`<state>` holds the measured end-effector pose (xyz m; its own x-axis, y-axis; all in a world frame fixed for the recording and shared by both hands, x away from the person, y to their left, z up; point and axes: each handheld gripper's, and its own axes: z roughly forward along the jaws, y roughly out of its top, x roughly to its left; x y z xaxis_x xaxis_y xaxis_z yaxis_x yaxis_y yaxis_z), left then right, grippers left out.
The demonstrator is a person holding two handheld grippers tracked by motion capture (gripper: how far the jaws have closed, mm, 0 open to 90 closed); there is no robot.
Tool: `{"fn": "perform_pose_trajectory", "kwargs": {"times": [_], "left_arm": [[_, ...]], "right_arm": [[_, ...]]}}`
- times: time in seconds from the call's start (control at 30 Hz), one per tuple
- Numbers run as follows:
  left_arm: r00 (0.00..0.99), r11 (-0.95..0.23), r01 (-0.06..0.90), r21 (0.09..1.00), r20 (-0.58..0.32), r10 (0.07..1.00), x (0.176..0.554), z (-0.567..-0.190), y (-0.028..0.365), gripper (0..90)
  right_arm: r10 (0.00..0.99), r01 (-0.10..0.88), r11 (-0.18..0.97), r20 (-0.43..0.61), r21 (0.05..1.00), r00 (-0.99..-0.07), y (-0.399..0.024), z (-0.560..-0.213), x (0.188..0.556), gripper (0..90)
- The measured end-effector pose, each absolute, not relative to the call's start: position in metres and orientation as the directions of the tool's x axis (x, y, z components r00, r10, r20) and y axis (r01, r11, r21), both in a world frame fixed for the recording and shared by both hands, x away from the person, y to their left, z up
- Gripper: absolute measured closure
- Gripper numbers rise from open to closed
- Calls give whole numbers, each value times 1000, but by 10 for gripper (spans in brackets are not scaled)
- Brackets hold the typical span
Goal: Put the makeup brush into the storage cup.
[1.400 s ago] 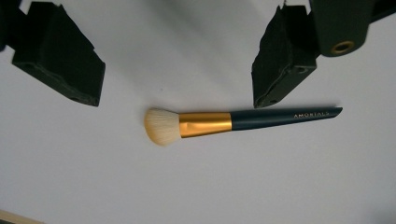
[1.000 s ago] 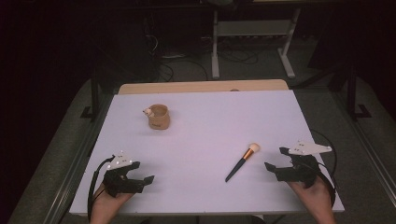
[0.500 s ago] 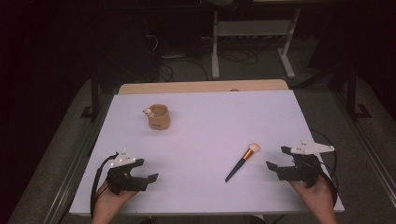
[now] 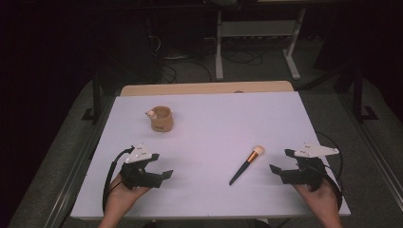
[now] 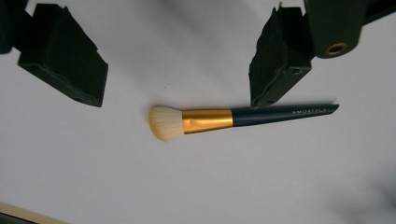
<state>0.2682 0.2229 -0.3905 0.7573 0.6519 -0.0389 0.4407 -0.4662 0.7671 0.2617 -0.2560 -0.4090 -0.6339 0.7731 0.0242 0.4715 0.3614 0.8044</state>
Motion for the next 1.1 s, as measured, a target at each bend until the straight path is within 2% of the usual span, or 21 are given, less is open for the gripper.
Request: {"fn": "perform_pose_trajectory", "kwargs": {"times": [0.83, 1.1], "left_arm": [[866, -589, 370, 718, -37, 499, 297, -379, 121, 279], [883, -614, 374, 695, -64, 465, 306, -383, 92, 285]], "right_arm": [[786, 488, 351, 32, 799, -618, -261, -410, 264, 186], [787, 488, 352, 29, 799, -616, -263, -410, 264, 187]]}}
